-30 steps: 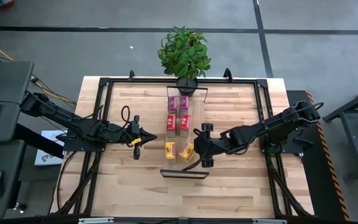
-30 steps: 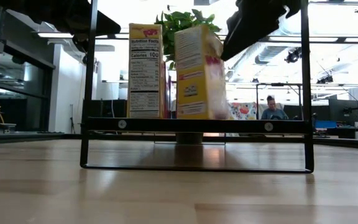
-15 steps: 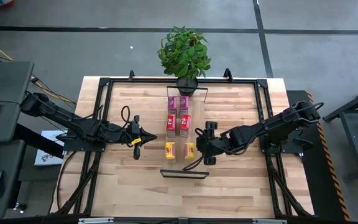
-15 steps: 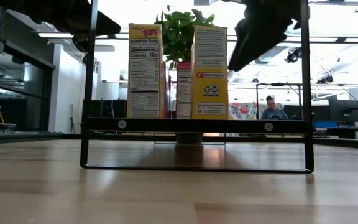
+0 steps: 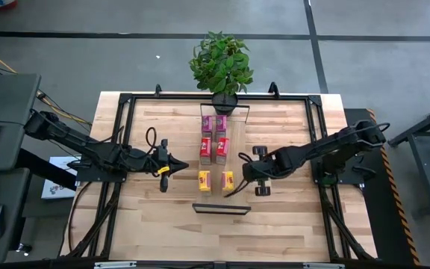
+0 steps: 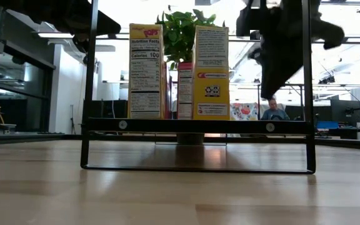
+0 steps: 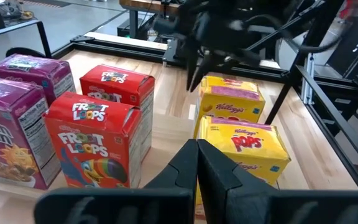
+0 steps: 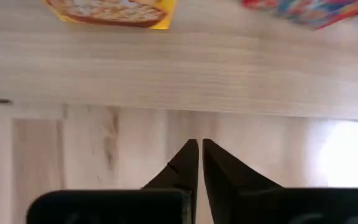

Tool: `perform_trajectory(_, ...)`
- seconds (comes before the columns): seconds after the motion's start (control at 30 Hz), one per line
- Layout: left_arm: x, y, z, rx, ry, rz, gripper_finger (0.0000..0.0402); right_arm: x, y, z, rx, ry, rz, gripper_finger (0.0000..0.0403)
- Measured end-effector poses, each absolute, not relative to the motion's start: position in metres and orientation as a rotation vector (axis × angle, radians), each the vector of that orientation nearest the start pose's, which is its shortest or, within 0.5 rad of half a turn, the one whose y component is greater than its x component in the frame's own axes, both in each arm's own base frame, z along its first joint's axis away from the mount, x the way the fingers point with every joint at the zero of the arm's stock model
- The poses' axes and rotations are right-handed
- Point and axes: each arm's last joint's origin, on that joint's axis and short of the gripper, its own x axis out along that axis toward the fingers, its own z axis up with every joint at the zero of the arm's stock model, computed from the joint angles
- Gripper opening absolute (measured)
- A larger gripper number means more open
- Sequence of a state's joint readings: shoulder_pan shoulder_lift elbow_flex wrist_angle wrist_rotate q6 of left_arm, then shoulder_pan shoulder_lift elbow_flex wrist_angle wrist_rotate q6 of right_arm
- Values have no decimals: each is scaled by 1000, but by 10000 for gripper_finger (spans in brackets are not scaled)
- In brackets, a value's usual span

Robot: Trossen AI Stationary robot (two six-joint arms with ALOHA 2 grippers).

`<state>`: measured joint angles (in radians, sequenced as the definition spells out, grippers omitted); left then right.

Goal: Stack cereal on shelf
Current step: Put the yellow cereal box on the shelf aligned with the other yellow cereal box

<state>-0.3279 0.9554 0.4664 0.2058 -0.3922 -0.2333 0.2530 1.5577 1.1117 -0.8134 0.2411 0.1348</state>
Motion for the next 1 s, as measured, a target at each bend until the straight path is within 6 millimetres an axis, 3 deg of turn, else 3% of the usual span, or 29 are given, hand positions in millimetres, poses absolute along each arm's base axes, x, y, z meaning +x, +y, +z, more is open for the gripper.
perform_trajectory(0.17, 195, -55, 229, -128, 266, 92, 0, 271, 49, 199, 23, 1095, 16, 12)
perform_trajectory(0.3, 195, -55, 229, -119, 267, 90, 0, 267, 47, 198, 148, 798, 123, 6)
perform_trajectory(0.4, 195, -55, 230, -120, 264, 90, 1, 266, 50, 196, 175, 671, 183, 1)
perform_trajectory(0.63, 196, -55, 230, -122, 259, 90, 1, 278, 65, 183, 168, 640, 216, 0)
perform_trajectory(1.0, 196, -55, 230, -123, 258, 90, 1, 290, 67, 170, 128, 623, 164, 0)
